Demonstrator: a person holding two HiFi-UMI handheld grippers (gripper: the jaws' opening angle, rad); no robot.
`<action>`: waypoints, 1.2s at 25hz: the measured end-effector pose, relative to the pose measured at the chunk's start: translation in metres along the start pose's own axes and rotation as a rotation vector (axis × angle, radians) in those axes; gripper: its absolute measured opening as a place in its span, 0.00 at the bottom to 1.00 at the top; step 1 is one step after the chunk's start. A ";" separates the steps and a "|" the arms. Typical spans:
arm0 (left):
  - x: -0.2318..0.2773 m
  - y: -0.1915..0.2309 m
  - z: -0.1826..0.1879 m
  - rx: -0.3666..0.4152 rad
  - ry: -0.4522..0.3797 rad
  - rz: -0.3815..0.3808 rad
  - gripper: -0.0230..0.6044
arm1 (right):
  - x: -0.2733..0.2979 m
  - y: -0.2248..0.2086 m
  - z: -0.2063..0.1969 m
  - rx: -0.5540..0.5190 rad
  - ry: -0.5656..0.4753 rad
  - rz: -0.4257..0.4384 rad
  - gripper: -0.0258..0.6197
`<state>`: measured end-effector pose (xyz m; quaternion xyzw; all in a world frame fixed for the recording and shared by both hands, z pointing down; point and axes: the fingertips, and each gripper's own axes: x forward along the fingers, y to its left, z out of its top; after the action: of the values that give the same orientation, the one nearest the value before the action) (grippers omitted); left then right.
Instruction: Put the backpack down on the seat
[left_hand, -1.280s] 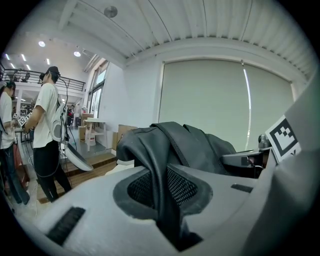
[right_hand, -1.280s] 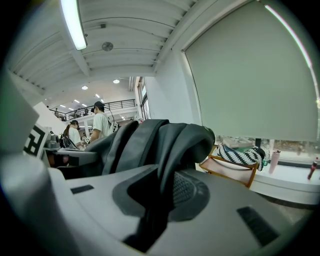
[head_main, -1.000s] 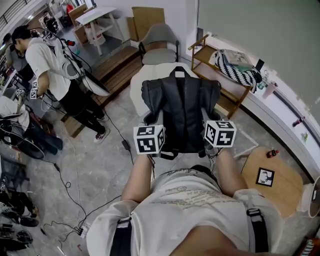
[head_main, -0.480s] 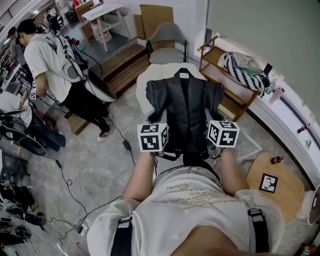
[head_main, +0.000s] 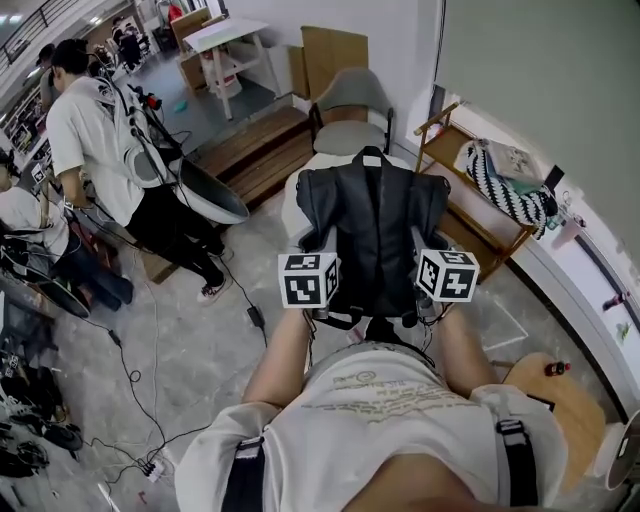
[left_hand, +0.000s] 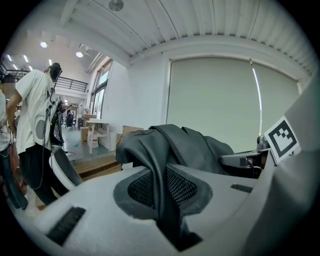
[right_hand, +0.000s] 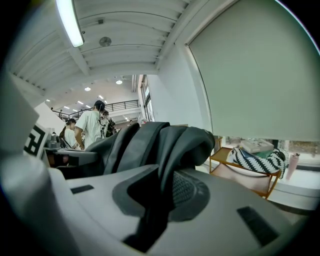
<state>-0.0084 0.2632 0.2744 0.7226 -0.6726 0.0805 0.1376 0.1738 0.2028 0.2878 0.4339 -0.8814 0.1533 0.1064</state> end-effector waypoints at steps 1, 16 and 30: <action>0.009 0.003 0.003 -0.003 0.001 0.003 0.15 | 0.010 -0.004 0.005 -0.001 0.004 0.002 0.13; 0.129 0.024 0.009 -0.028 0.122 -0.041 0.14 | 0.109 -0.066 0.014 0.076 0.098 -0.046 0.13; 0.296 0.070 0.038 -0.076 0.215 0.014 0.14 | 0.269 -0.144 0.054 0.100 0.204 0.028 0.13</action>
<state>-0.0559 -0.0340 0.3344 0.6992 -0.6617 0.1328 0.2358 0.1241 -0.0965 0.3494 0.4086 -0.8631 0.2422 0.1716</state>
